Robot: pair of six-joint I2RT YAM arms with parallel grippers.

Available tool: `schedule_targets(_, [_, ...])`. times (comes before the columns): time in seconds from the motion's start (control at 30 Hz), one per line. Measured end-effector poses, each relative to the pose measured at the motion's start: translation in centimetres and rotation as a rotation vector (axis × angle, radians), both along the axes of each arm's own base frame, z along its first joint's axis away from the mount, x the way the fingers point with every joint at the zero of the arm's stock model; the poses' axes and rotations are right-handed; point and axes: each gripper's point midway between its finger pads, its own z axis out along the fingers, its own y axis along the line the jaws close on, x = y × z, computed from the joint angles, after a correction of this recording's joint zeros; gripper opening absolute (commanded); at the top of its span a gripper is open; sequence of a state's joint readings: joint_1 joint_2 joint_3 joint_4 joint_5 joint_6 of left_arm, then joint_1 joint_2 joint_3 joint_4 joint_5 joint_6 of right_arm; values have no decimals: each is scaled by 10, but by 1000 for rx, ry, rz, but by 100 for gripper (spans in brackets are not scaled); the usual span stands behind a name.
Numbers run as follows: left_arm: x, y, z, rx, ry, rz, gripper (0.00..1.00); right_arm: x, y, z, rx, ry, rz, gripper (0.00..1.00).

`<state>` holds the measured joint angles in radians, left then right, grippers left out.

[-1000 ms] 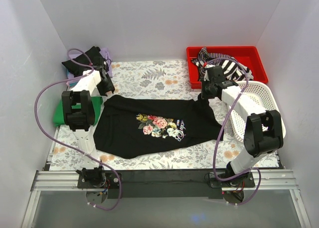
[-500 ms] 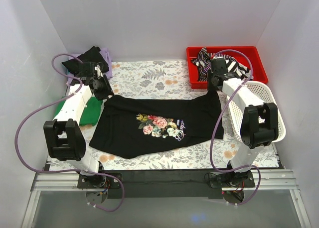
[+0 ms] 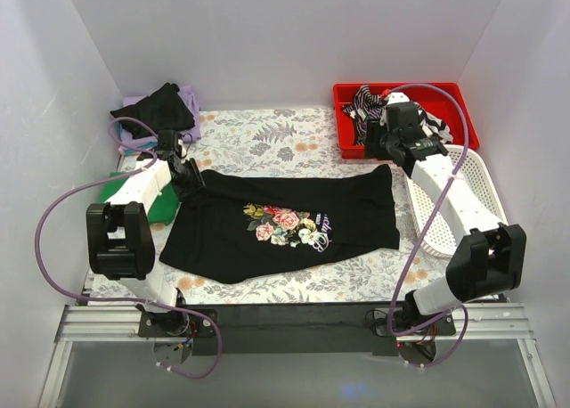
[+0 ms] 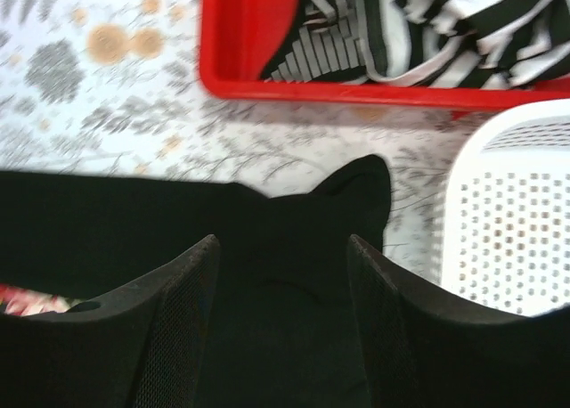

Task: Fold and stack the t-shirts
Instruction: Flatten the tshirt out

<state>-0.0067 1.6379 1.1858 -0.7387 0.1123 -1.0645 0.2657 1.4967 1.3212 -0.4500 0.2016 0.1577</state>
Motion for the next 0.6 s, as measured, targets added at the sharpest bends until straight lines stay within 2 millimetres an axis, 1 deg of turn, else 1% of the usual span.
schedule_targets(0.07, [-7, 2, -10, 8, 30, 14, 35, -9, 12, -1, 25, 2, 45, 66])
schedule_targets(0.13, [-12, 4, -21, 22, 60, 32, 35, -17, 23, -11, 42, 30, 85, 66])
schedule_targets(0.2, [-14, 7, -29, 36, 79, 49, 35, -25, 31, -25, 52, 73, 115, 66])
schedule_targets(0.3, [-17, 12, -39, 62, 106, 76, 35, -31, 40, -38, 63, 112, 146, 66])
schedule_targets(0.37, [-15, 15, -42, 72, 108, 89, 35, -35, 45, -42, 72, 125, 158, 66])
schedule_targets(0.47, [-12, 18, -46, 88, 108, 111, 35, -37, 51, -42, 88, 130, 178, 66])
schedule_targets(0.6, [-11, 21, -51, 103, 116, 130, 35, -38, 53, -43, 96, 133, 187, 66])
